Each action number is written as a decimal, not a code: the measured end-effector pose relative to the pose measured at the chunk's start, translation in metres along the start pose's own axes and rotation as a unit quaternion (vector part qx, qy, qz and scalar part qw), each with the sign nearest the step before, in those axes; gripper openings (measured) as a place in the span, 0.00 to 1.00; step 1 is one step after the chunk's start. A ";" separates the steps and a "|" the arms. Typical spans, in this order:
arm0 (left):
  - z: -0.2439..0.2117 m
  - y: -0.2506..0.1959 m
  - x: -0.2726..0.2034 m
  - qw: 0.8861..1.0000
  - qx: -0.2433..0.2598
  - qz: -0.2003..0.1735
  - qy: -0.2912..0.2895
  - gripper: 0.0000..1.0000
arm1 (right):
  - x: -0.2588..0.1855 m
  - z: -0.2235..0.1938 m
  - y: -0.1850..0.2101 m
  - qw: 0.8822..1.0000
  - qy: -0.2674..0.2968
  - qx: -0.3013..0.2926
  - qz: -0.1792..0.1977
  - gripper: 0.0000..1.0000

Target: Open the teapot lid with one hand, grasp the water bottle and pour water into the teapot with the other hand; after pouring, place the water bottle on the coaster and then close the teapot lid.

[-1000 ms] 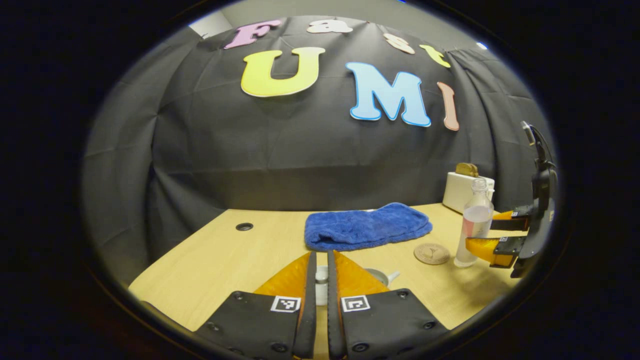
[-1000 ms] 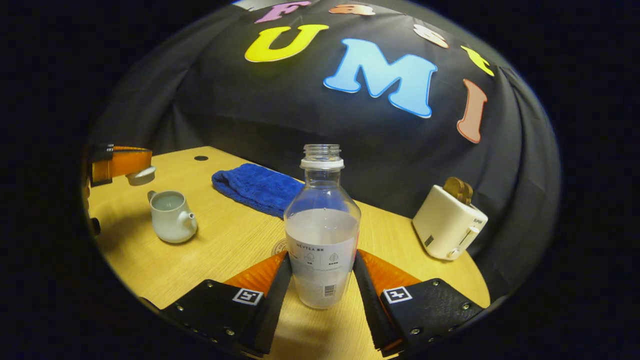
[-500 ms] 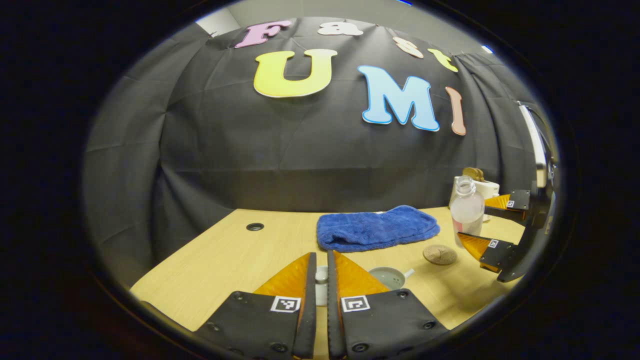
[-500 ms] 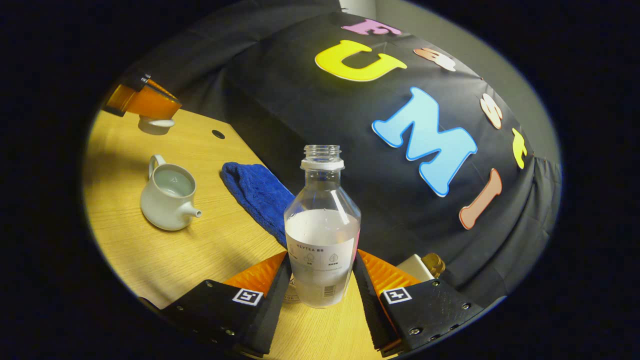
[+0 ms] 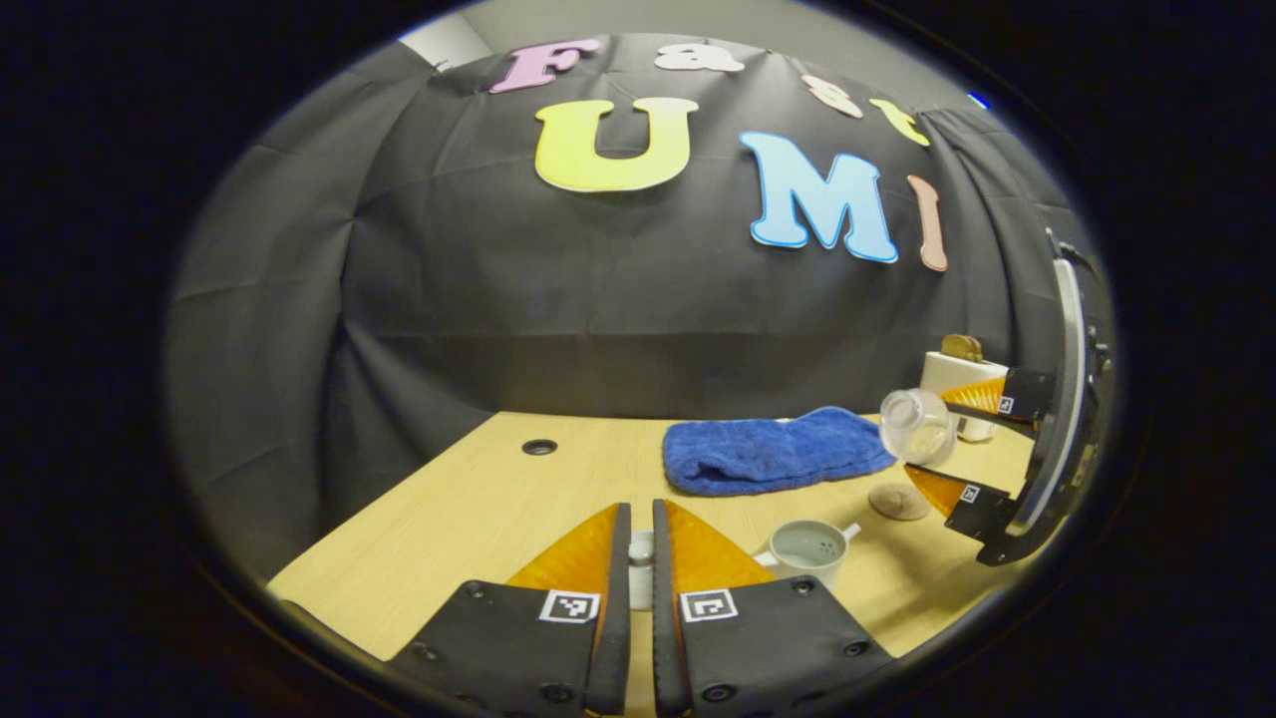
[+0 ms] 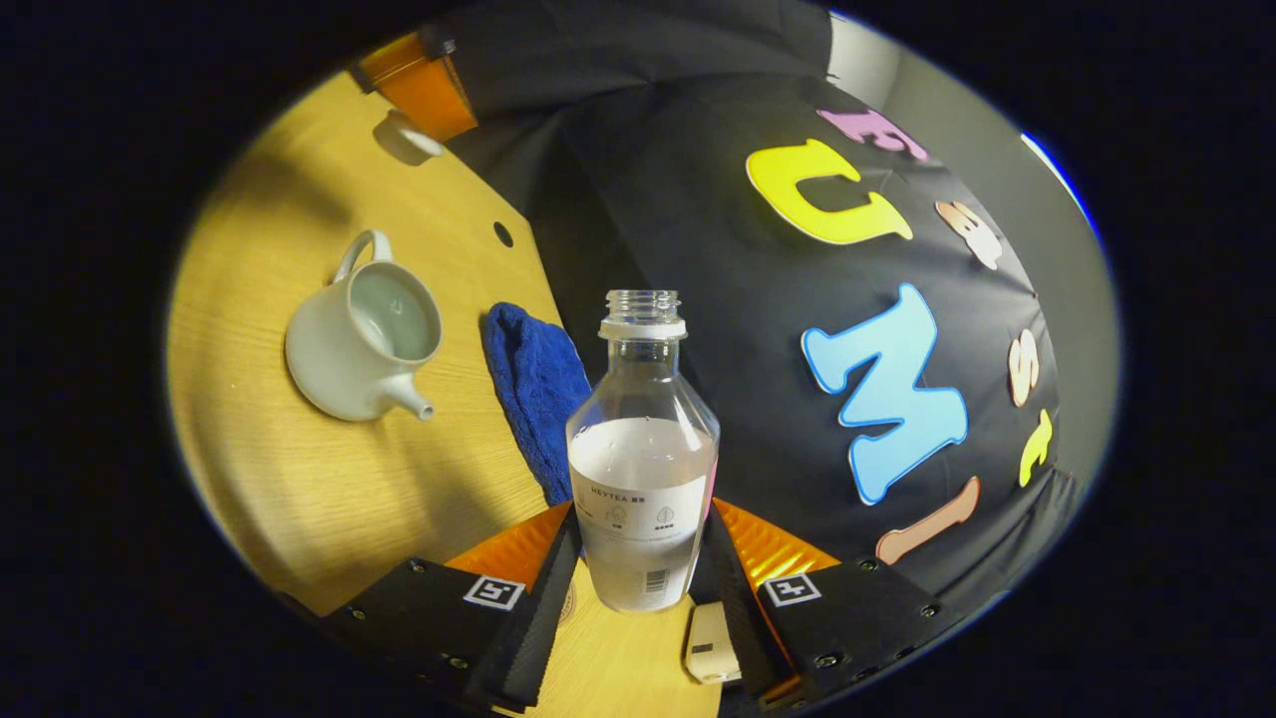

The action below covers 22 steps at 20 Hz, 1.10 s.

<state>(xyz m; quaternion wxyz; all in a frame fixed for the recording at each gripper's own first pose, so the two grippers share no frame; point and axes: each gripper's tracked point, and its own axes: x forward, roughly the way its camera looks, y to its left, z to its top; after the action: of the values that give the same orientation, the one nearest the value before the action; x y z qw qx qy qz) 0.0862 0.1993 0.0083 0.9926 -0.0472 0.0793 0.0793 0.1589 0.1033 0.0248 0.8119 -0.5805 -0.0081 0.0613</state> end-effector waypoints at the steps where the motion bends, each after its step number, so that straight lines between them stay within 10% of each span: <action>1: -0.001 0.001 -0.001 1.000 0.001 0.001 0.000 0.17 | -0.002 0.002 -0.002 1.000 -0.004 -0.022 -0.001 0.72; 22: -0.007 0.006 0.001 1.000 -0.001 0.000 0.008 0.17 | 0.013 0.023 -0.001 0.951 -0.067 -0.298 -0.037 0.72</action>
<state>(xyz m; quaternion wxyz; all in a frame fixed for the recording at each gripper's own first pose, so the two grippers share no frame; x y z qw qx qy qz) 0.0850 0.2044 0.0008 0.9918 -0.0490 0.0872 0.0791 0.1695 0.1261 0.0326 0.6010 -0.7901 -0.1016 0.0647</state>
